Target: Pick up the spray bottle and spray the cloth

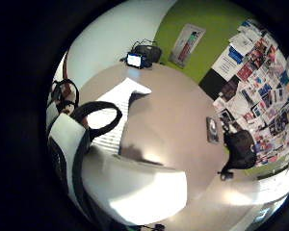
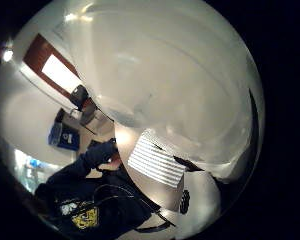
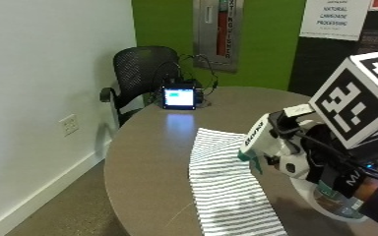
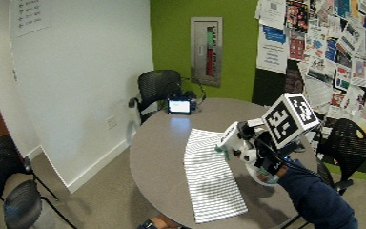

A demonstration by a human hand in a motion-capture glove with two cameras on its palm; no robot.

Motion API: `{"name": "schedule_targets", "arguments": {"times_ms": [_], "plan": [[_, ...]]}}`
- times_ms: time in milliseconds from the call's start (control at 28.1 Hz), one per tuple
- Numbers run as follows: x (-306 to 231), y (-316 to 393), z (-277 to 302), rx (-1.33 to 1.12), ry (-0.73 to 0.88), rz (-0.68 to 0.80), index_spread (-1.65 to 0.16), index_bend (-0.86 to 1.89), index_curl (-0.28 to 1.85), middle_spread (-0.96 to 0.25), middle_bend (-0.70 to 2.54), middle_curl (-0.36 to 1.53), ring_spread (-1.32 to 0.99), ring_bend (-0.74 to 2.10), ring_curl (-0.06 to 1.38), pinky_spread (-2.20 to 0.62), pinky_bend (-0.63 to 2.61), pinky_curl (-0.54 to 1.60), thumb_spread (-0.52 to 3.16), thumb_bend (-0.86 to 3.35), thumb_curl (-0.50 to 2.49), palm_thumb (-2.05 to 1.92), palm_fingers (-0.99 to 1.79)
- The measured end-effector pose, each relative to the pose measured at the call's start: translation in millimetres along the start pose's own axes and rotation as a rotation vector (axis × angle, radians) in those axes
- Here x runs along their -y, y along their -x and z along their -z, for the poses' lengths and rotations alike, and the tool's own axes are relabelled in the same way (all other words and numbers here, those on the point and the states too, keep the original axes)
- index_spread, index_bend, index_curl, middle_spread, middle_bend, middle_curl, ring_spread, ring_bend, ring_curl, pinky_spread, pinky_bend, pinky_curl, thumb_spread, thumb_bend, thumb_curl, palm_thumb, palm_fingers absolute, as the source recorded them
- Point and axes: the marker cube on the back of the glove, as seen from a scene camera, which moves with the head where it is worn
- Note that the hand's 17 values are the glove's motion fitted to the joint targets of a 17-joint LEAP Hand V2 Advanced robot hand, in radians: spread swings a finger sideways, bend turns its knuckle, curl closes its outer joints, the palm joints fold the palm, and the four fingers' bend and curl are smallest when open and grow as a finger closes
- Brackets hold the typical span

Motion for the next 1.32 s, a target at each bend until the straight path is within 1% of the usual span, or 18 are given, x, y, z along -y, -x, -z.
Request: {"name": "schedule_targets", "arguments": {"times_ms": [178,499,783,1033,1318], "plan": [[-5.2,17.1,-10.5,-0.104,0.093,0.085,-0.29,0.19,0.51,-0.23,0.61,0.51,-0.28,0.65,0.45,-0.32,0.46,0.39,0.40,-0.04,0.68,1.01,1.36],[-9.6,38.4,-24.8,-0.293,0.190,0.223,-0.29,0.19,0.52,-0.23,0.61,0.51,-0.28,0.65,0.45,-0.32,0.46,0.39,0.40,-0.03,0.69,1.00,1.36],[-20.8,57.8,-48.3,-0.393,0.293,0.339,-0.30,0.18,0.52,-0.23,0.62,0.51,-0.28,0.65,0.45,-0.31,0.45,0.39,0.39,-0.04,0.70,1.00,1.36],[-21.6,64.0,-54.0,-0.459,0.356,0.386,-0.30,0.19,0.53,-0.23,0.62,0.51,-0.28,0.65,0.45,-0.32,0.44,0.39,0.39,-0.04,0.70,1.00,1.36],[-26.7,57.7,-58.7,-0.474,0.384,0.373,-0.30,0.19,0.53,-0.23,0.62,0.51,-0.28,0.65,0.45,-0.32,0.44,0.39,0.38,-0.04,0.71,0.99,1.36]]}}
